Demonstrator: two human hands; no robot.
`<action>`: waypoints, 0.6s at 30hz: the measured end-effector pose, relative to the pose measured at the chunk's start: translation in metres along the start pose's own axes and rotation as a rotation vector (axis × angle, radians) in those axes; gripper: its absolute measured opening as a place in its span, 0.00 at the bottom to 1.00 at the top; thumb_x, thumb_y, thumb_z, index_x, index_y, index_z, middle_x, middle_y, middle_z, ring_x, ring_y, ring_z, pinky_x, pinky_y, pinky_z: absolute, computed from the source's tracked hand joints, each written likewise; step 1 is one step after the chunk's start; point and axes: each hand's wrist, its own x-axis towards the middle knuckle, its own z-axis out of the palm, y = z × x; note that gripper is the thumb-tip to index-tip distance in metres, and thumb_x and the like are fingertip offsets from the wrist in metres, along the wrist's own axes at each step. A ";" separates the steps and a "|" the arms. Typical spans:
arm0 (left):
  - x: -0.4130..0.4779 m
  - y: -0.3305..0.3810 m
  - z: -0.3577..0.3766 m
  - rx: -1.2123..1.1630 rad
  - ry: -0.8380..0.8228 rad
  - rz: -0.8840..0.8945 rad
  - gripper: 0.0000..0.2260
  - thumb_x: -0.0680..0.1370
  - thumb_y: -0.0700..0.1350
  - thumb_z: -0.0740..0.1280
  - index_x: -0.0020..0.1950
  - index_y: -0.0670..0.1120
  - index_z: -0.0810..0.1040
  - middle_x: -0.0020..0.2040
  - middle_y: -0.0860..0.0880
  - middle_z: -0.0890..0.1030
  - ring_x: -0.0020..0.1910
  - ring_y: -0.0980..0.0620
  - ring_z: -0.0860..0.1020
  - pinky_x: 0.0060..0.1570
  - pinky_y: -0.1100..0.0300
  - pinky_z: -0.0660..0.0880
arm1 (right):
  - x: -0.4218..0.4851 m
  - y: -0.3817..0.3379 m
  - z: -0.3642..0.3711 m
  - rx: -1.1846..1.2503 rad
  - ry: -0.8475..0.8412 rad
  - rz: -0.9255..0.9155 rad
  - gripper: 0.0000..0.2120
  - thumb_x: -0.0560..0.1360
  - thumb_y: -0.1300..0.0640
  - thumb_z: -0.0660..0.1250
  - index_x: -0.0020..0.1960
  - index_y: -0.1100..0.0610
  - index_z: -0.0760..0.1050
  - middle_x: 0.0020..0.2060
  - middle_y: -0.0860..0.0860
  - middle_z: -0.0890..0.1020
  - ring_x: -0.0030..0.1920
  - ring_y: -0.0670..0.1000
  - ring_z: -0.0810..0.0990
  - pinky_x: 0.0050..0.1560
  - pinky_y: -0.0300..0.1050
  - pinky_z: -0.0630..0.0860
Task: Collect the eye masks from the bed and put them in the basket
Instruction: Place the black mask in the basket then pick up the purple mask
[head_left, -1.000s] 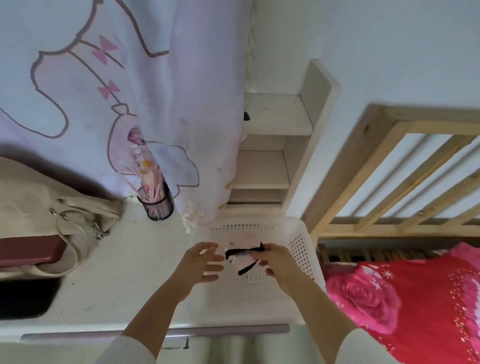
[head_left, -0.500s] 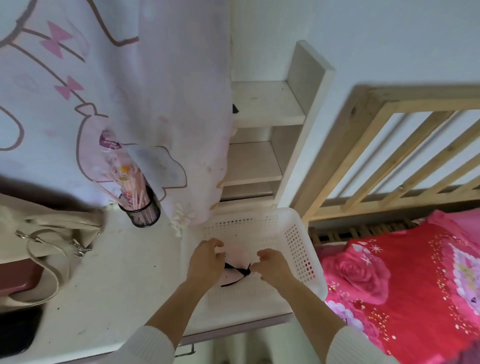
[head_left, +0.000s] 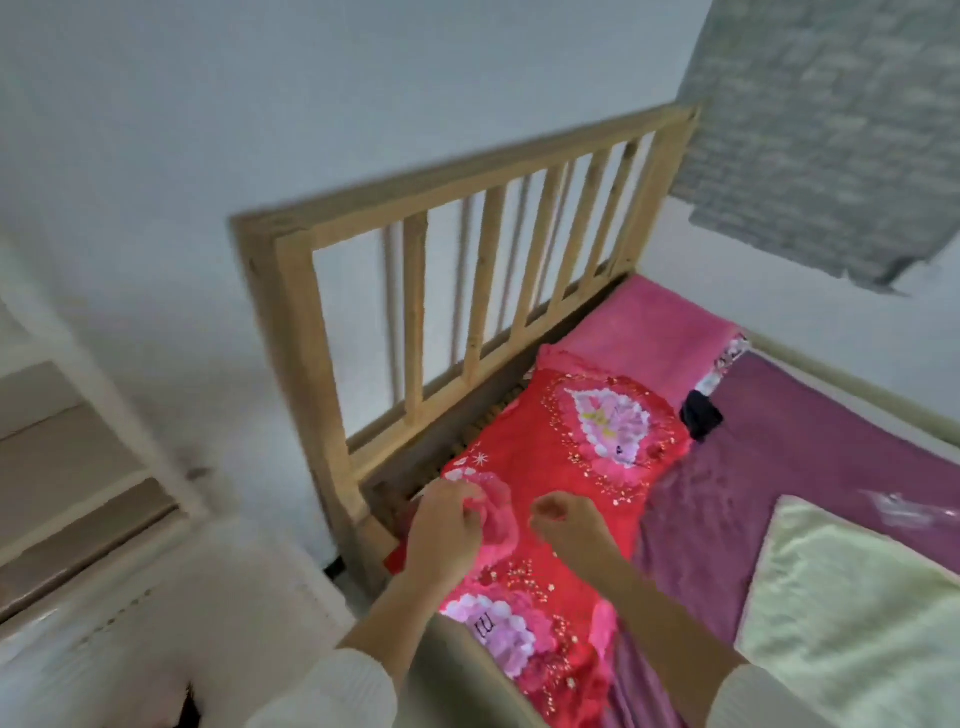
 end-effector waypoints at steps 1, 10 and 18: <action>0.010 0.016 0.024 0.010 -0.066 0.021 0.11 0.78 0.39 0.60 0.54 0.45 0.81 0.54 0.49 0.82 0.55 0.52 0.79 0.60 0.56 0.74 | 0.007 0.020 -0.023 0.013 0.039 0.037 0.07 0.70 0.62 0.68 0.47 0.56 0.82 0.37 0.48 0.83 0.35 0.47 0.77 0.38 0.40 0.75; 0.111 0.125 0.212 0.197 -0.422 -0.031 0.16 0.76 0.39 0.61 0.63 0.46 0.77 0.65 0.45 0.76 0.67 0.47 0.72 0.66 0.56 0.68 | 0.103 0.175 -0.199 -0.061 0.118 0.333 0.10 0.71 0.58 0.66 0.32 0.51 0.80 0.34 0.53 0.83 0.39 0.52 0.81 0.37 0.40 0.75; 0.230 0.162 0.336 0.299 -0.519 0.075 0.14 0.77 0.40 0.62 0.62 0.44 0.76 0.62 0.44 0.76 0.63 0.47 0.74 0.60 0.53 0.75 | 0.236 0.253 -0.279 -0.099 0.124 0.447 0.09 0.68 0.57 0.59 0.38 0.59 0.77 0.33 0.53 0.80 0.36 0.56 0.79 0.35 0.46 0.75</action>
